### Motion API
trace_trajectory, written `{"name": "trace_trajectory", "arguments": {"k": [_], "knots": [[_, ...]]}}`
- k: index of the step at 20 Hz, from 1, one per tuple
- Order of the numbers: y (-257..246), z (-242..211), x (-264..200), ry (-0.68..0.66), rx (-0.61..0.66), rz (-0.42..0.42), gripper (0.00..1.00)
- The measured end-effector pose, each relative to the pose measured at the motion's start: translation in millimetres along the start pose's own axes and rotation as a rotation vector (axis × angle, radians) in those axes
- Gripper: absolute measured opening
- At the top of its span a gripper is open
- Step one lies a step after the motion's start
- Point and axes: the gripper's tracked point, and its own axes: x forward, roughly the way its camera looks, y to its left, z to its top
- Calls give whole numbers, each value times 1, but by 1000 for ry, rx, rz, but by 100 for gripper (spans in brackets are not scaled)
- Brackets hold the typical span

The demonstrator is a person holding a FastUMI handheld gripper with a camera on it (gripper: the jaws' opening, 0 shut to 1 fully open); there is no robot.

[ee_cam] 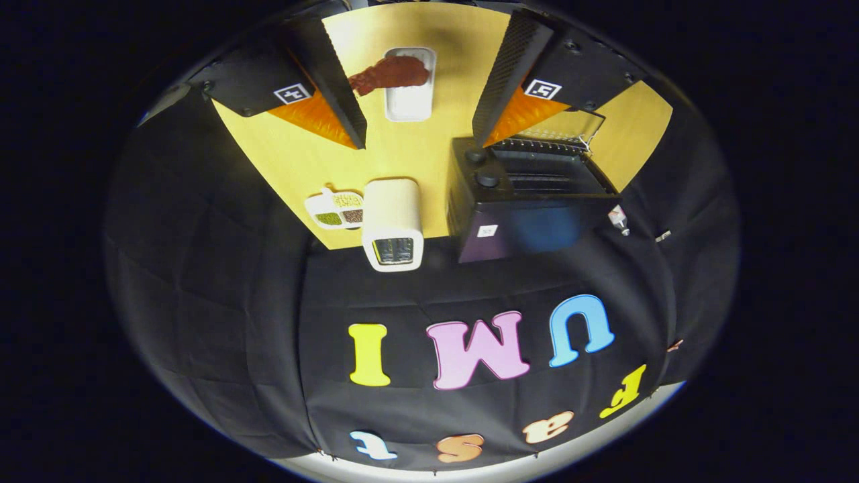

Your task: Open the toaster oven, put the food inside, and close the toaster oven door.

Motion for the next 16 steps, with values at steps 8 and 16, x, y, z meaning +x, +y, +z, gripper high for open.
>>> {"name": "trace_trajectory", "arguments": {"k": [8, 16], "knots": [[-61, -72, 39, 314, 99, 103, 98], [-54, -139, 52, 572, 237, 227, 77]]}}
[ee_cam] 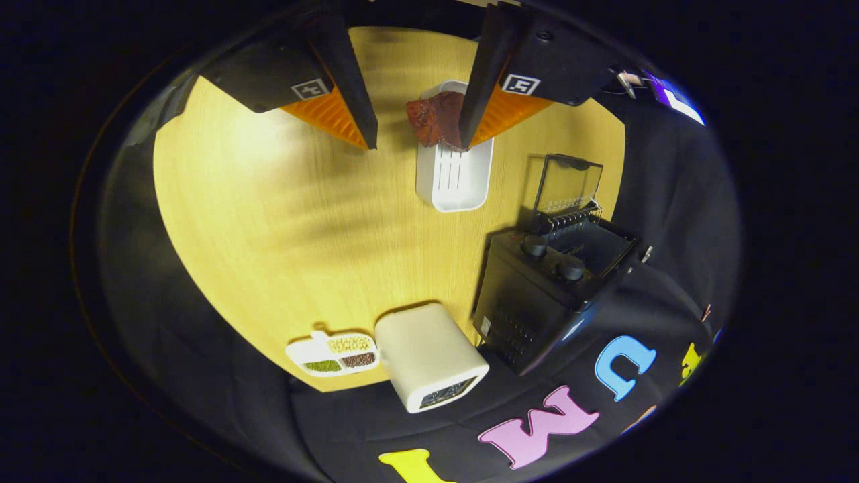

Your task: Open the toaster oven, put the food inside, and close the toaster oven door.

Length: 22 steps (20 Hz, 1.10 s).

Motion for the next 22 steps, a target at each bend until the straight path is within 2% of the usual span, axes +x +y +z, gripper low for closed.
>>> {"name": "trace_trajectory", "arguments": {"k": [2, 4, 5, 6, 7, 10, 11, 13, 17, 22], "knots": [[6, -5, 5, 30, 25, 38, 76], [5, -8, 6, 48, 57, 39, 49], [5, -9, 6, 65, 73, 43, 42], [4, -8, 5, 63, 96, 47, 42], [4, -8, 5, 74, 120, 54, 31], [15, -6, -1, 82, 172, 116, 24], [13, -4, -1, 83, 150, 112, 17], [14, -4, -7, 81, 106, 110, 15], [20, 7, -26, 40, 131, 91, 15], [66, 18, -53, -55, 155, 112, 15]]}}
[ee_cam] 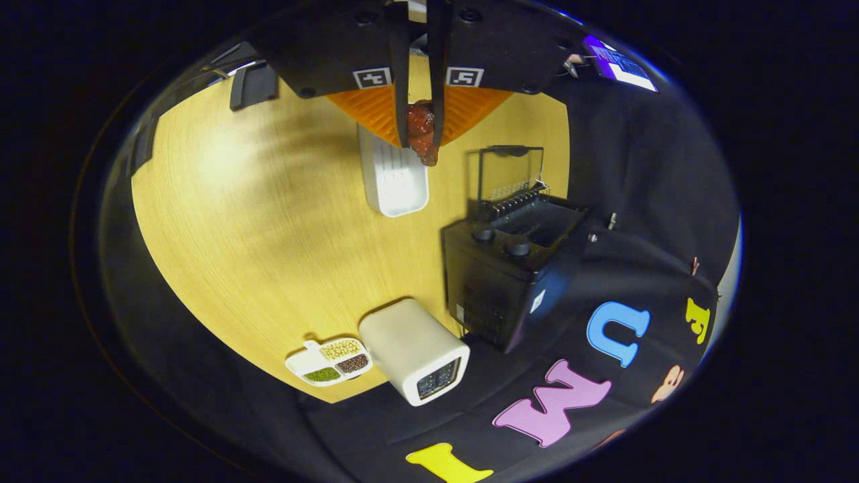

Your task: Open the toaster oven, put the food inside, and close the toaster oven door.

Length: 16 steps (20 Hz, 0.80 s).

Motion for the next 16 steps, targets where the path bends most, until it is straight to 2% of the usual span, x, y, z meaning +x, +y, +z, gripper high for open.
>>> {"name": "trace_trajectory", "arguments": {"k": [3, 11, 16], "knots": [[40, -10, 0, -45, -10, 22, 15], [149, -47, 22, -162, 19, 155, 15], [193, -42, 54, -214, 138, 252, 14]]}}
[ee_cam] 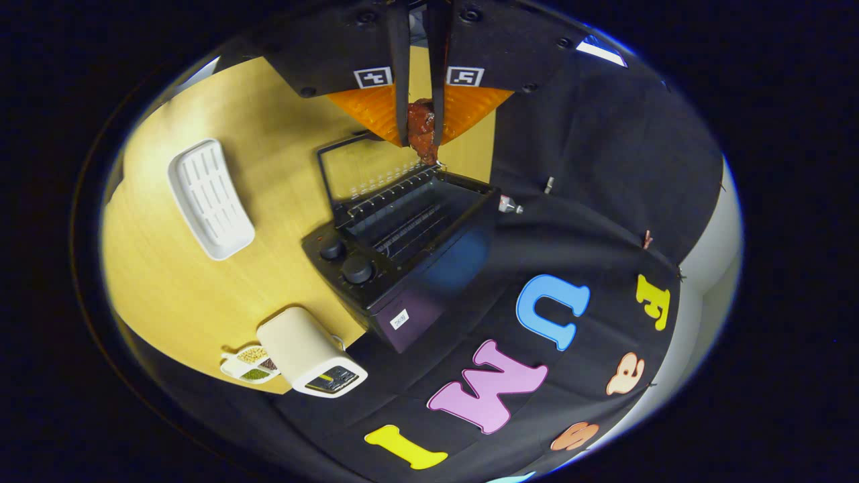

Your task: Open the toaster oven, put the food inside, and close the toaster oven door.

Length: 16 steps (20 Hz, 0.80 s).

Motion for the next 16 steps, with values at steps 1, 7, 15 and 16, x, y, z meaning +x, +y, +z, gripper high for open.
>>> {"name": "trace_trajectory", "arguments": {"k": [1, 7, 15, 16], "knots": [[2, 4, 11, -21, 4, 6, 15], [-5, 20, 85, -69, 40, -15, 15], [4, 42, 161, -172, 161, 48, 15], [2, 43, 167, -189, 165, 48, 14]]}}
